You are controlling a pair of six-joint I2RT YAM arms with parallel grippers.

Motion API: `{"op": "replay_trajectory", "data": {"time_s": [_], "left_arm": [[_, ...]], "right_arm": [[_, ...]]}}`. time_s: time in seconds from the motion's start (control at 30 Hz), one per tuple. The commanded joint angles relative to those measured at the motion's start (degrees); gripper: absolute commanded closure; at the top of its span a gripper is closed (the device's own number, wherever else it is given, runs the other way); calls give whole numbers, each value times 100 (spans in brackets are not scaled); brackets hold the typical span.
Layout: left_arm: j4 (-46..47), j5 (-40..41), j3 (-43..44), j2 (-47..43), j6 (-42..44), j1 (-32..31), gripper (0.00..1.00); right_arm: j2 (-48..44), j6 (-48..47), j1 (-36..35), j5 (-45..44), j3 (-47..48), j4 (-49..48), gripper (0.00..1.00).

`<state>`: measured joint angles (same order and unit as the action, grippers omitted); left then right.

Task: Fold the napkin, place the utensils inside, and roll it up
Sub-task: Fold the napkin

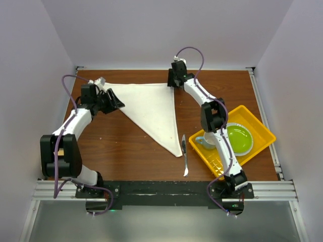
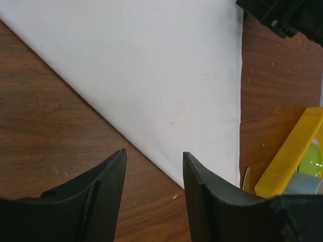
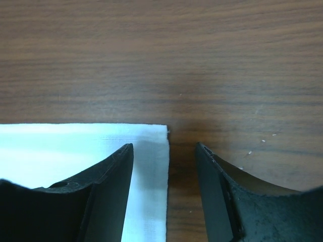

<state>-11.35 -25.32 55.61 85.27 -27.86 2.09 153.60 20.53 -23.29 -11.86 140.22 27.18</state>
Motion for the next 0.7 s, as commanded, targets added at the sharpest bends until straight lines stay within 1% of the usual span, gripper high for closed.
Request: {"op": "replay_trajectory", "data": {"time_s": [0.0, 0.1, 0.2, 0.27, 0.4, 0.47, 0.53, 0.6, 0.63, 0.67], "left_arm": [[195, -122, 143, 86, 26, 99, 47], [213, -122, 134, 130, 17, 125, 47], [248, -149, 134, 147, -27, 160, 47], [265, -175, 125, 156, -27, 152, 47], [283, -184, 99, 156, -44, 169, 47], [274, -184, 99, 147, -44, 187, 47], [274, -184, 72, 95, -44, 222, 47], [274, -184, 20, 51, -53, 248, 47], [292, -184, 2, 33, -53, 266, 47], [300, -192, -15, 33, -53, 266, 47]], "right_arm": [[240, 48, 79, -89, 426, 76, 45], [390, -242, 18, -202, 603, 332, 51], [346, -550, -70, -325, 480, 341, 53], [416, -778, -132, -370, 576, 490, 54], [469, -718, -194, -300, 488, 630, 54], [565, -691, -194, -265, 593, 771, 54], [653, -709, -185, -264, 742, 937, 60], [741, -691, -194, -299, 770, 1026, 70], [759, -700, -185, -317, 796, 1105, 77], [785, -700, -185, -317, 805, 1140, 81]]}}
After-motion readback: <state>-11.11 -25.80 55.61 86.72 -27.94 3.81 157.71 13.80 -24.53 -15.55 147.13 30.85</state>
